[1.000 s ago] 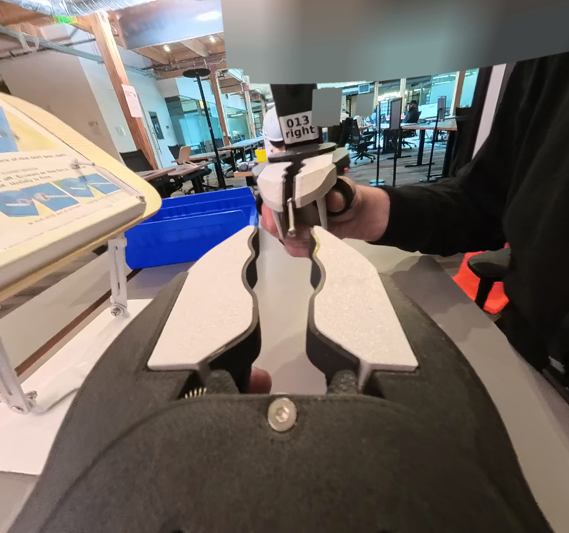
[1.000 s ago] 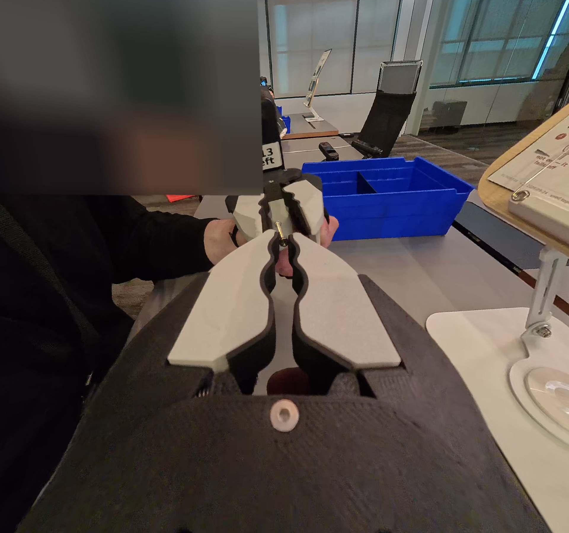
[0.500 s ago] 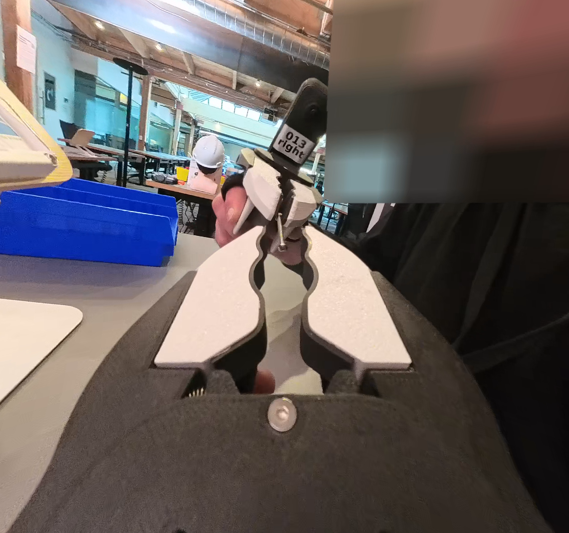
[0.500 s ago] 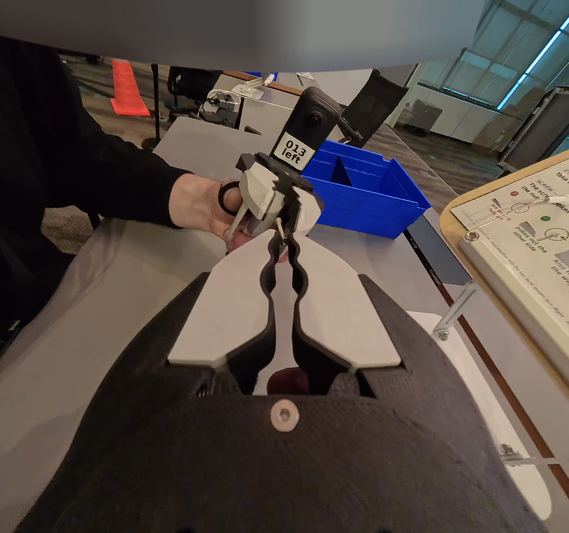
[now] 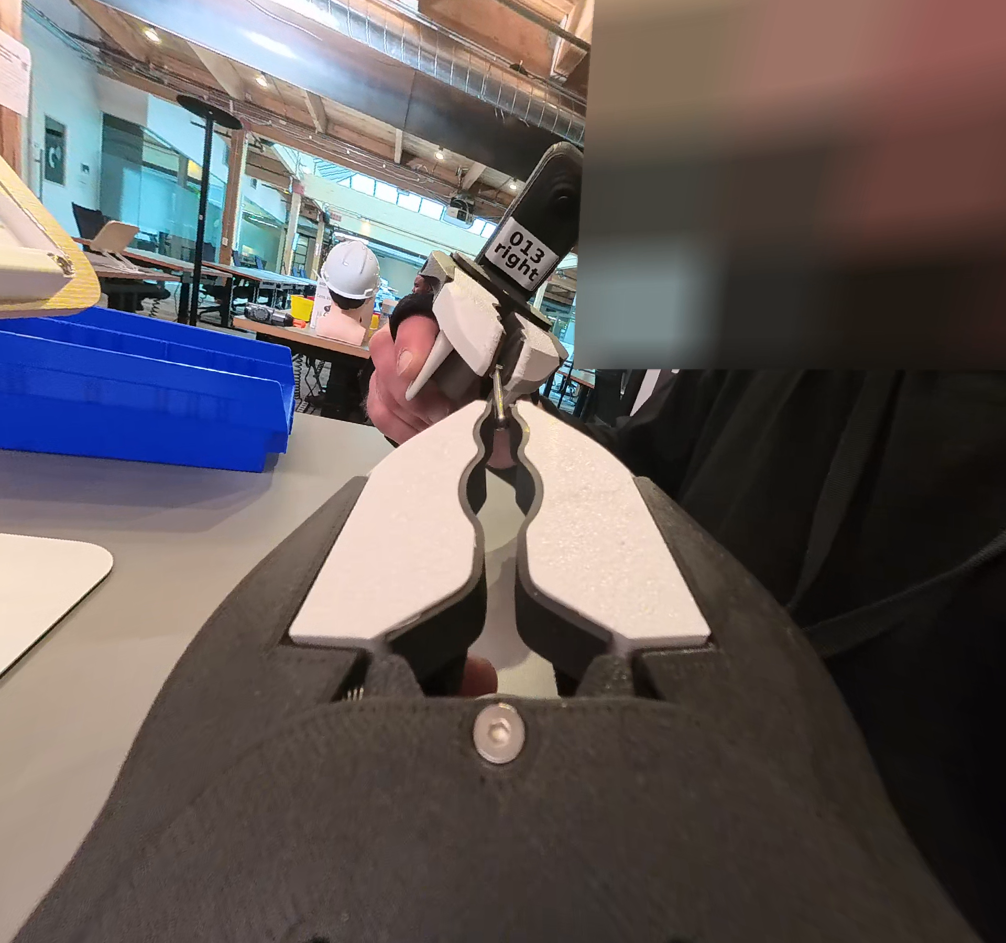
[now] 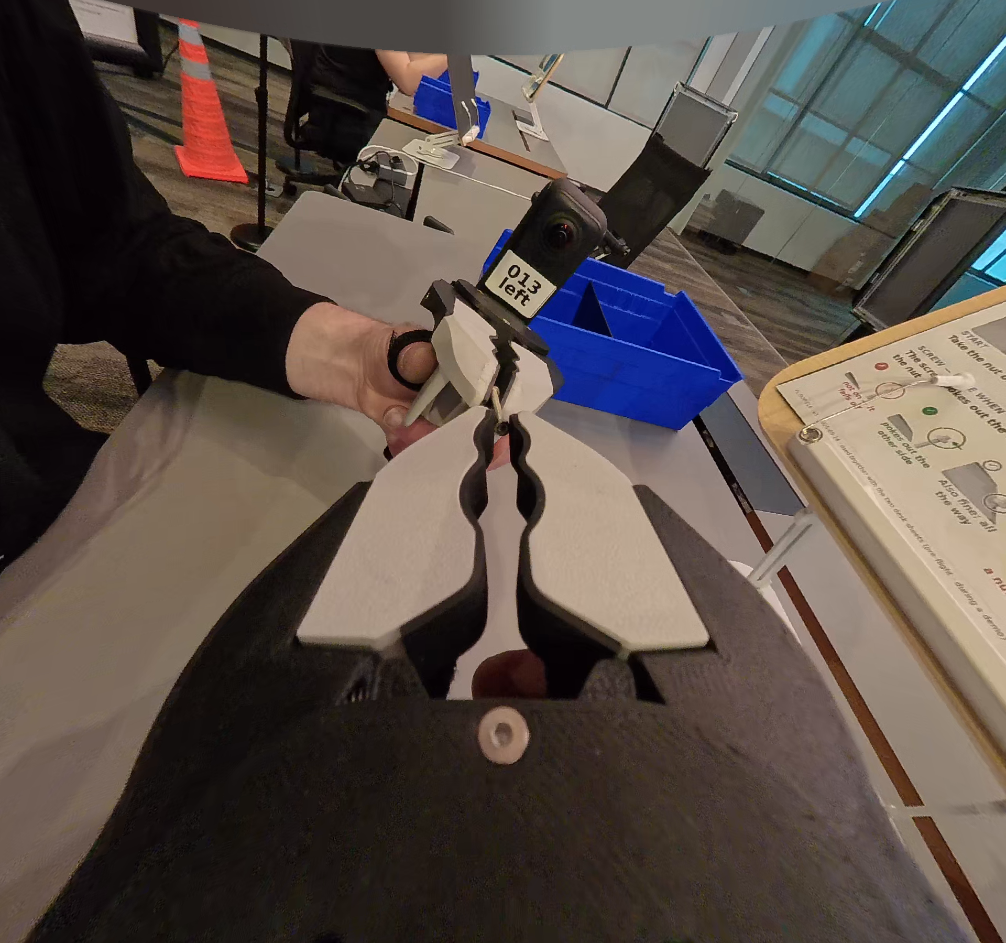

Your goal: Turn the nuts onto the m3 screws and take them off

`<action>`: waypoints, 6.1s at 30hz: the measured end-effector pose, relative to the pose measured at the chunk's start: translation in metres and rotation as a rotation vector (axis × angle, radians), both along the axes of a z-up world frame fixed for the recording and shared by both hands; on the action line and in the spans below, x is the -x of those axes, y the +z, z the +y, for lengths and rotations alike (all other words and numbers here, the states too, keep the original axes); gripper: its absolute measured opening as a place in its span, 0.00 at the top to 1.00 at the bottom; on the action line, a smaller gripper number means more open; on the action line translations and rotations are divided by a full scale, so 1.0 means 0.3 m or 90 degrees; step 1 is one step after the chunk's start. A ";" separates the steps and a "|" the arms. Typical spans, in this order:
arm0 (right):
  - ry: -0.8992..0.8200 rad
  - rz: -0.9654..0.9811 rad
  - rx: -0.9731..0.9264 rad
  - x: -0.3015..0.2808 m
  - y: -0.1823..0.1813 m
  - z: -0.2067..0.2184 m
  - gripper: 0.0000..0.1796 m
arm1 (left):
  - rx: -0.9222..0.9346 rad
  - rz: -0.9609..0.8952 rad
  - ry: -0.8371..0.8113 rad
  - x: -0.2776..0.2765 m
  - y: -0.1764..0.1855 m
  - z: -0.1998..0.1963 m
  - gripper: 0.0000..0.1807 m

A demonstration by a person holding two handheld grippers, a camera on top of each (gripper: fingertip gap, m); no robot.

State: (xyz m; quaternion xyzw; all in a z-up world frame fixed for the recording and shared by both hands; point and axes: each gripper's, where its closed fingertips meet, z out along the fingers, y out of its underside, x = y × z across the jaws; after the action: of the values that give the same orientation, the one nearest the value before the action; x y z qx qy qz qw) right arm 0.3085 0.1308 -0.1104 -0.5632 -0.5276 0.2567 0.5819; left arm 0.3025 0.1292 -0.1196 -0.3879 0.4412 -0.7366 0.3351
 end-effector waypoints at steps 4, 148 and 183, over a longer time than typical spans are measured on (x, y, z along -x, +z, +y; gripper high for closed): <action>-0.001 -0.001 -0.002 -0.002 0.000 0.000 0.97 | -0.012 0.003 0.007 -0.004 -0.004 0.002 0.98; 0.010 -0.031 0.077 -0.052 -0.088 0.018 0.91 | -0.210 0.081 0.142 -0.050 -0.085 0.015 0.98; -0.036 0.007 0.232 -0.090 -0.168 0.038 0.89 | -0.469 0.167 0.298 -0.092 -0.143 0.031 0.98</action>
State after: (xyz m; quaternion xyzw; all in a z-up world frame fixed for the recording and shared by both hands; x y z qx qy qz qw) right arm 0.3357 0.1422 -0.1607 -0.6725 -0.4532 0.3344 0.4802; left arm 0.3299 0.1385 -0.1627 -0.4219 0.6131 -0.3795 0.5496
